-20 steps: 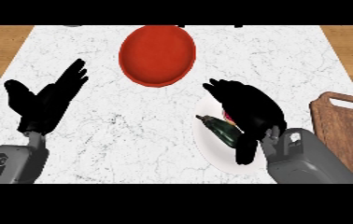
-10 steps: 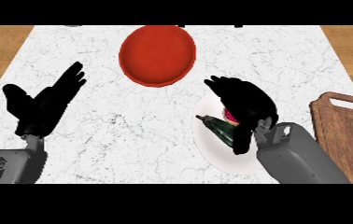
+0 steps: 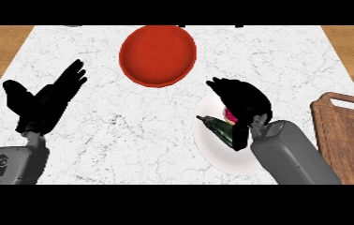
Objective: Pick the cupcake from the plate and place it in the bowl
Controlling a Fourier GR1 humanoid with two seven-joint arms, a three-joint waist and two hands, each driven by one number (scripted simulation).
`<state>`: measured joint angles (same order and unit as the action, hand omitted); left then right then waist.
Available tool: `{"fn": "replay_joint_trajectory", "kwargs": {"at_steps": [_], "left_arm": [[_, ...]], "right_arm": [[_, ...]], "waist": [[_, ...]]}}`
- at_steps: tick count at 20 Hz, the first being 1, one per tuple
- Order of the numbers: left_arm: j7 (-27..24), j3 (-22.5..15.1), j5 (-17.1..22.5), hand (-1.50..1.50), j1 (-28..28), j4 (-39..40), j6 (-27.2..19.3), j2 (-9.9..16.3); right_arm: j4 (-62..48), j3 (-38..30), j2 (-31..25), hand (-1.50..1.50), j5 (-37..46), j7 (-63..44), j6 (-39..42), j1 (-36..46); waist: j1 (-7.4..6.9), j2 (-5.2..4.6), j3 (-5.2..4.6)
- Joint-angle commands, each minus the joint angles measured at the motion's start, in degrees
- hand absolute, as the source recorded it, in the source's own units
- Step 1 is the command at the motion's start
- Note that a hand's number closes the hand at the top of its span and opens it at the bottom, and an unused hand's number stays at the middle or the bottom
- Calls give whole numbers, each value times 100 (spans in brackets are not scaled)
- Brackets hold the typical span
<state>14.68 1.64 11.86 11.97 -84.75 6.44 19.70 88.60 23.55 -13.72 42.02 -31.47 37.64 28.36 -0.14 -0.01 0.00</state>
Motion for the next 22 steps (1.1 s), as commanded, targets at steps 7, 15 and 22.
{"fn": "replay_joint_trajectory", "kwargs": {"at_steps": [7, 15, 22], "left_arm": [[-9, 149, -317, 0, -121, -146, 98, -230], [248, 287, -318, 0, 274, 0, 180, -371], [-367, 564, -372, 0, 172, 561, 574, -236]], "right_arm": [[-677, -150, 200, -150, 725, 602, -150, -198], [-1729, -362, 606, -150, 1239, 916, -582, 102], [-2892, -696, 561, -150, 1513, 1688, -1187, 365]], "waist": [[4, 3, 0], [0, -2, 0], [-12, -13, -1]]}}
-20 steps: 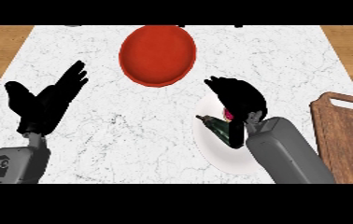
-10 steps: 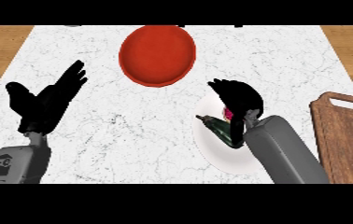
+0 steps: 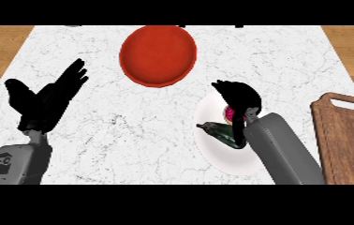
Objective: Pick the cupcake from the plate and place it in the bowl
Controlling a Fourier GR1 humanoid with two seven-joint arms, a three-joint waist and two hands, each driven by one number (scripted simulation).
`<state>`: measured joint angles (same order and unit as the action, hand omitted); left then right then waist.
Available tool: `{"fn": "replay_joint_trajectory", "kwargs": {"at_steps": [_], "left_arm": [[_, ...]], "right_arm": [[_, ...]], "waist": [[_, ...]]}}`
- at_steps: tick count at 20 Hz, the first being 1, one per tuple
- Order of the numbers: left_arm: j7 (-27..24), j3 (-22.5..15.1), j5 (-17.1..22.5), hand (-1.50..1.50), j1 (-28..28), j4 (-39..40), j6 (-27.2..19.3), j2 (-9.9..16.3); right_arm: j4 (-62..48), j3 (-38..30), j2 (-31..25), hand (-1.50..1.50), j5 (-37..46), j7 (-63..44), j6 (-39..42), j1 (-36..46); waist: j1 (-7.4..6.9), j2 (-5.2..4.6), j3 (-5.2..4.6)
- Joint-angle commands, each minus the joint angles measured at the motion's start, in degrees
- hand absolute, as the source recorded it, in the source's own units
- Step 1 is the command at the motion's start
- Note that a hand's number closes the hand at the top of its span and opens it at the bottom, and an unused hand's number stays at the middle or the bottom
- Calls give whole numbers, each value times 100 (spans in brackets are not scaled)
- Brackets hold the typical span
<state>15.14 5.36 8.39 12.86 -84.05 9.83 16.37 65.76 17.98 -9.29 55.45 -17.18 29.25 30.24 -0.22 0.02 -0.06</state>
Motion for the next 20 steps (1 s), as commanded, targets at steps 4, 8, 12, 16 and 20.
{"fn": "replay_joint_trajectory", "kwargs": {"at_steps": [4, 8, 12, 16, 20], "left_arm": [[122, 52, -140, 0, -31, -169, -15, -117], [362, 238, 231, 0, -234, -534, 377, 147], [-212, 104, -176, 0, -326, -280, 132, -168], [293, 340, 68, 0, -65, -250, 247, -8], [142, 66, -214, 0, -170, -306, 44, -339]], "right_arm": [[-637, -305, 4, -150, 266, 563, -254, 154], [-1237, -400, 72, 150, 364, 920, -614, 692], [-1595, -334, 297, 150, 630, 1154, -1208, 579], [-962, -441, 131, 150, 624, 1231, -979, 375], [-1078, -443, 402, 150, 694, 1272, -945, 588]], "waist": [[-5, -7, 7], [-70, -12, 9], [-39, -13, 7], [4, -3, 7], [-6, -2, 6]]}}
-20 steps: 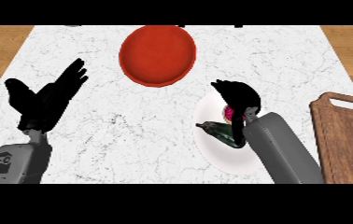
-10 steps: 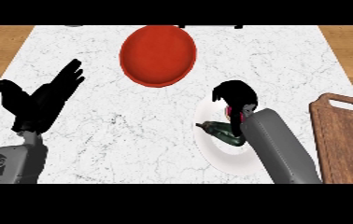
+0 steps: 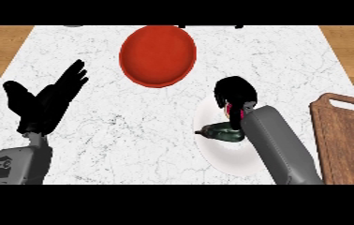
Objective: Pick the cupcake from the plate and place it in the bowl
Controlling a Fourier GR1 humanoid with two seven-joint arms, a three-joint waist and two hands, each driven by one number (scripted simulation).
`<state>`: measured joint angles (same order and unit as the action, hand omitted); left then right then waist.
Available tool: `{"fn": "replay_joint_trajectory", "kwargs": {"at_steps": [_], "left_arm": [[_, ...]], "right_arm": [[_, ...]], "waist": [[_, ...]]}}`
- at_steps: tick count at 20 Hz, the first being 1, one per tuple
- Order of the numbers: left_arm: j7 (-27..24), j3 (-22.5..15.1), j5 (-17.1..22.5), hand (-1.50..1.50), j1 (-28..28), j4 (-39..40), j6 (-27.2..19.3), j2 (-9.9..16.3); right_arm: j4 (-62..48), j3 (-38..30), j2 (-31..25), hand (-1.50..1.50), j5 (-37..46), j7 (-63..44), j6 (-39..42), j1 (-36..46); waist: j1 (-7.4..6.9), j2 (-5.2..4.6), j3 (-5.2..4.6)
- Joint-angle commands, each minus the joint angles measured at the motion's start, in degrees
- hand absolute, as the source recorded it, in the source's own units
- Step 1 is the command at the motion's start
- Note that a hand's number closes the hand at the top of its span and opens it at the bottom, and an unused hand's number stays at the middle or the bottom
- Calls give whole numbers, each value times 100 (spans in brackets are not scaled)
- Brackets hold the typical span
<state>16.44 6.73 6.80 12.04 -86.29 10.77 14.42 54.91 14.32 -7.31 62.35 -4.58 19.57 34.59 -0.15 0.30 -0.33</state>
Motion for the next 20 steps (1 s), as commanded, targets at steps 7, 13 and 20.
{"fn": "replay_joint_trajectory", "kwargs": {"at_steps": [7, 13, 20], "left_arm": [[26, -48, -199, 0, -264, -325, -53, -124], [393, -76, -75, 0, 288, -183, 21, -65], [463, -85, -208, 0, 305, -111, -190, -228]], "right_arm": [[908, -221, -285, 150, -17, 470, 312, -249], [-1613, -1199, -1432, 150, -226, 2225, -796, 709], [-890, -1380, -1782, 150, -515, 2688, -201, 968]], "waist": [[-8, -24, 34], [-182, -100, 46], [29, -22, 33]]}}
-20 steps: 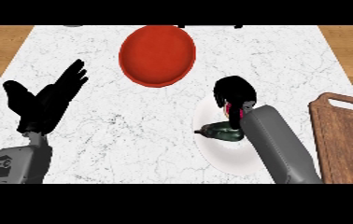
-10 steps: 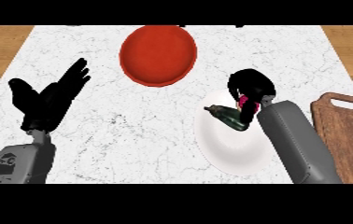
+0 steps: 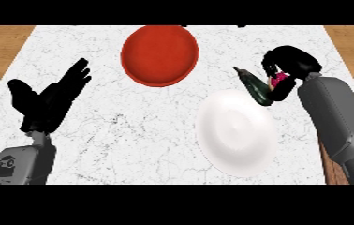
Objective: Pick the cupcake from the plate and place it in the bowl
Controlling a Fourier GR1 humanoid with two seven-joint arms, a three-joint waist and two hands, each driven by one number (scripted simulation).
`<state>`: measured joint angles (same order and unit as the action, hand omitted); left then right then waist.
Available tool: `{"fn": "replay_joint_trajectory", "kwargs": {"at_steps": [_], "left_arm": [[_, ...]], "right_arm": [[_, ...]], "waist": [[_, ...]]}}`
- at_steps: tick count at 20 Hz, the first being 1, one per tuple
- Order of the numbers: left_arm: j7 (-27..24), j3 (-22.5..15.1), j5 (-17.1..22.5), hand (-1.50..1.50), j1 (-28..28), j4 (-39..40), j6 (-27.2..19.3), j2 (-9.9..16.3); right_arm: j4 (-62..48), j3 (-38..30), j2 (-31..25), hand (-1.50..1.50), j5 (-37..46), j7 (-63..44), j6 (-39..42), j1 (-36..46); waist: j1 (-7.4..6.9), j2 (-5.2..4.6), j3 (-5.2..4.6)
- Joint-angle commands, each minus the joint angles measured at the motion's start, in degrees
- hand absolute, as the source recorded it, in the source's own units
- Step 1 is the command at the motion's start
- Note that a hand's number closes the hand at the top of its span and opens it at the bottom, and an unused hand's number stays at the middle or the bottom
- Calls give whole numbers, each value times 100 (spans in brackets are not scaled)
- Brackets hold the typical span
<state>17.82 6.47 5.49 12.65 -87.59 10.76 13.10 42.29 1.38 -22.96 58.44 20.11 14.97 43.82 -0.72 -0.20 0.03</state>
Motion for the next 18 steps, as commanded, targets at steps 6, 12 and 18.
{"fn": "replay_joint_trajectory", "kwargs": {"at_steps": [6, 12, 18], "left_arm": [[-241, 188, 27, 0, -166, 180, 174, 126], [-141, 310, 117, 0, -225, 135, 239, 225], [26, 293, 179, 0, -74, 25, 269, 208]], "right_arm": [[1813, -247, -404, 150, -418, -183, 1043, 60], [3548, -312, -235, 150, -766, -1187, 2229, 312], [4002, -766, 381, 150, -1387, -2031, 2986, 693]], "waist": [[125, 51, -8], [176, 88, -11], [94, 60, -7]]}}
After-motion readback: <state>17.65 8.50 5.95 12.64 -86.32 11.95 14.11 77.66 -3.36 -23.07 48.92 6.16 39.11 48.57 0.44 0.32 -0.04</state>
